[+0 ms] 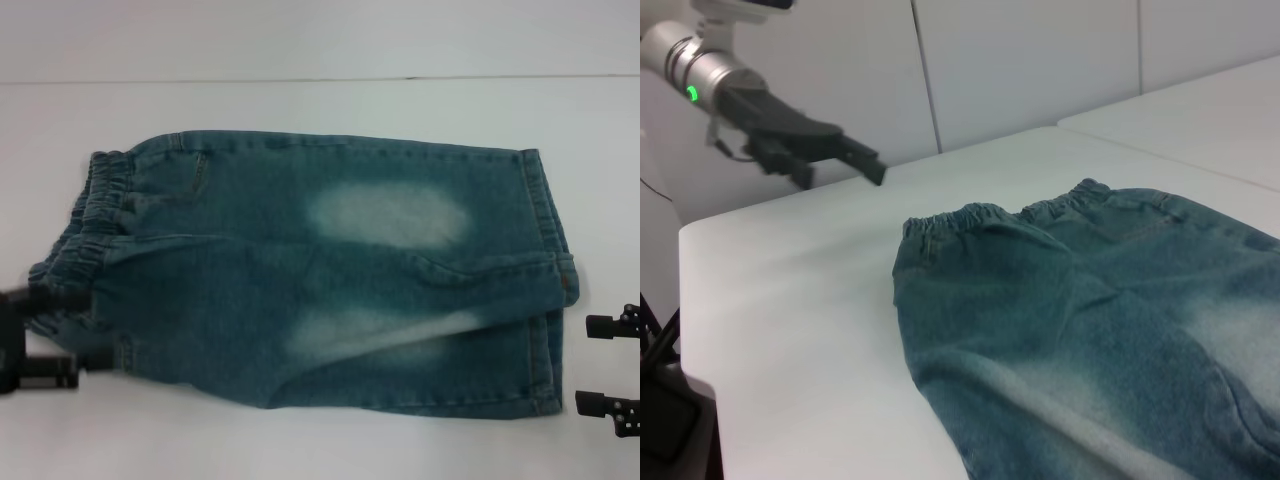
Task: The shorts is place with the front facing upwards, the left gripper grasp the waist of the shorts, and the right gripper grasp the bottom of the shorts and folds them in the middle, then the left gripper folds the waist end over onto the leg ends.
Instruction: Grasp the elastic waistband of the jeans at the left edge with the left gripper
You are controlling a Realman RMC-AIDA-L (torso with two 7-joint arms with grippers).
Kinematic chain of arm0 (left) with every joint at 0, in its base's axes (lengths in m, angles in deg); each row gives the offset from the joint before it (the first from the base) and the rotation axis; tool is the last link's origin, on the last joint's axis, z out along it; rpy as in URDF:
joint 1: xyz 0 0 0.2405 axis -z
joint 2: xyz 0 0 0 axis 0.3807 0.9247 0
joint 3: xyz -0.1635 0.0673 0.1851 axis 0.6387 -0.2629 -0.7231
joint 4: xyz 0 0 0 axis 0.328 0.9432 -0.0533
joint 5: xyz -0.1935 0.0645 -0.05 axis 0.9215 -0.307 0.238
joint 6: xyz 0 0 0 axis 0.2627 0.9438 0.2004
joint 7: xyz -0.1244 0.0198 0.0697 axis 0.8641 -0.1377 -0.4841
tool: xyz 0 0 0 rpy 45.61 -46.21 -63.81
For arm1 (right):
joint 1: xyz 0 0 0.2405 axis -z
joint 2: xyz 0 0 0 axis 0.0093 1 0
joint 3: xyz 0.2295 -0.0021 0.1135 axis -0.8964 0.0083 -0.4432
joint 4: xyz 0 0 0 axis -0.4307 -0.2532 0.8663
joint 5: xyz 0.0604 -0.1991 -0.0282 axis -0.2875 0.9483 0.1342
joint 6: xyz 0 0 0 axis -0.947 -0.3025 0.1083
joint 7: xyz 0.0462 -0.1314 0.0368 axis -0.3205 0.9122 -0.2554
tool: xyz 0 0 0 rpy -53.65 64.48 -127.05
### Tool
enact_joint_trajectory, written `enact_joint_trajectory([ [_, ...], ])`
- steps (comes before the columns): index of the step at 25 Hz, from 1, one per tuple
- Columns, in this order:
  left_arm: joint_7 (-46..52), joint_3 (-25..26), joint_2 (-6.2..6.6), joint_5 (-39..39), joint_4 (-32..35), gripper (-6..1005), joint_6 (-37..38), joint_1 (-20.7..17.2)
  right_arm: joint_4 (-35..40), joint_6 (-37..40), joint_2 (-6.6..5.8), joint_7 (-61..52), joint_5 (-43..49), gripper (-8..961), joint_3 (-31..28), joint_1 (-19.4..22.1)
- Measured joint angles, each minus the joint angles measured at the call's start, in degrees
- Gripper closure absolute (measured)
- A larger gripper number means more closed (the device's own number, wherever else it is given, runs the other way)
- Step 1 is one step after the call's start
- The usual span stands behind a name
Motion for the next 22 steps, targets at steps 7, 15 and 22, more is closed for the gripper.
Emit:
enact_joint_trajectory([
  [7,7.9,-1.0,1.63,-6.0,4.3,67,-5.3,5.2,-1.3,-0.1,-0.1,0.3,-0.1,40,-0.3,-0.5],
  [15,14.4,-4.9,2.38,-16.3,6.5,68,-12.0,8.9,-1.3,-0.2,-0.17,0.3,-0.1,41,-0.5,-0.9],
  [22,17.0,-8.7,1.57,-19.9,6.5,68,-18.3,9.4,-1.3,-0.4,-0.18,-0.1,0.0,42,-0.5,-1.6],
])
